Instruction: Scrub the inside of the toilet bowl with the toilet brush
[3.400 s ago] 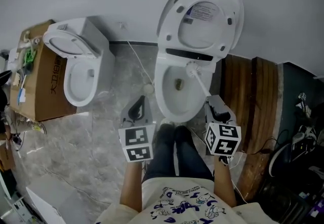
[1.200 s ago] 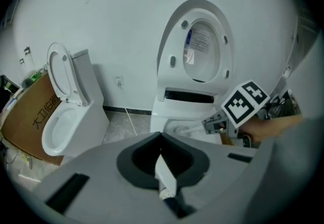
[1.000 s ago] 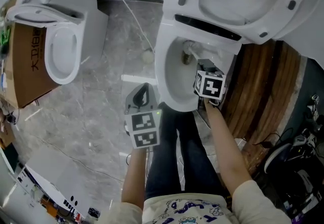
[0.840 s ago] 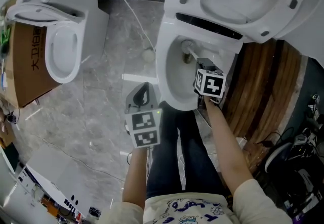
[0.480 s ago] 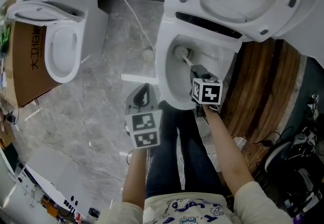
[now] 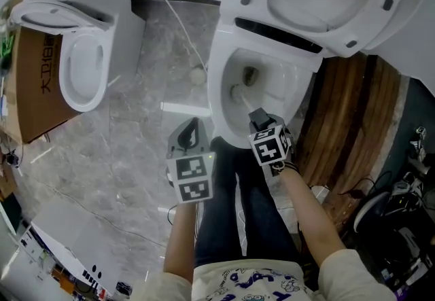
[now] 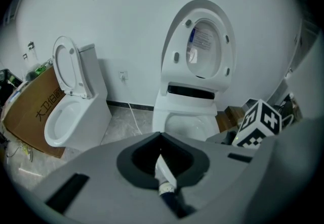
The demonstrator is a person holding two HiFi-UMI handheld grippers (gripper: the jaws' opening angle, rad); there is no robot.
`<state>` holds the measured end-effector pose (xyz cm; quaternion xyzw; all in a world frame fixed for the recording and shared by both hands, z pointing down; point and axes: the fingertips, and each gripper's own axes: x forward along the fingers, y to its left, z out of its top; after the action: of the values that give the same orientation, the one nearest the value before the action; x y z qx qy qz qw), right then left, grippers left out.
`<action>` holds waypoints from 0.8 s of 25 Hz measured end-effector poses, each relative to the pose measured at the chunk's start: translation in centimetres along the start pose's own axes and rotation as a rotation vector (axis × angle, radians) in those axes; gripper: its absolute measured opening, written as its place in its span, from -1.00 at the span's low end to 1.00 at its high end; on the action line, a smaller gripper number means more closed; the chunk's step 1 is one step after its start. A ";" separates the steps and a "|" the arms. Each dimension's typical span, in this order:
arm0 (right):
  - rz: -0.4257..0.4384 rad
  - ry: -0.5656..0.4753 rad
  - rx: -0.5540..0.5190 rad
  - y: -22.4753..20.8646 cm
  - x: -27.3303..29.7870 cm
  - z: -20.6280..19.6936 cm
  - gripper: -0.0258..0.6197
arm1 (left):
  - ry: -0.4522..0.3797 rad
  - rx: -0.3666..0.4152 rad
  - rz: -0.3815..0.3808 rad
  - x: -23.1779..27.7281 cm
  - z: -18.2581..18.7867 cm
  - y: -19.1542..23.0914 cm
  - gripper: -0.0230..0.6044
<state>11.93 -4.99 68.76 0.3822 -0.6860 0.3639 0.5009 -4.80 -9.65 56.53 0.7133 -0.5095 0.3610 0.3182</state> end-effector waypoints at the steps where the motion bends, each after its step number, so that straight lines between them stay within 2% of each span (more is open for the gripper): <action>1: 0.001 0.024 -0.047 0.1 0.0 -0.6 -0.39 | 0.001 -0.001 0.001 -0.1 -0.1 0.0 -0.92; 6: 0.001 0.136 -0.189 -0.7 -0.1 -3.2 -0.39 | 0.005 -0.004 0.009 -0.4 -0.7 0.3 -0.92; 10: -0.003 0.210 -0.184 -2.3 -0.1 -4.9 -0.39 | 0.007 -0.009 0.020 -0.7 -1.0 0.7 -0.92; 16: -0.064 0.237 -0.198 -5.2 -0.2 -5.6 -0.39 | 0.009 -0.011 0.027 -0.9 -1.3 0.9 -0.92; 20: -0.119 0.238 -0.265 -6.7 -0.3 -5.2 -0.39 | 0.013 -0.002 0.029 -1.0 -1.5 1.0 -0.92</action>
<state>20.11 -3.29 70.51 0.3071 -0.6402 0.2827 0.6450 -6.25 -8.17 56.61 0.7031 -0.5181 0.3697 0.3172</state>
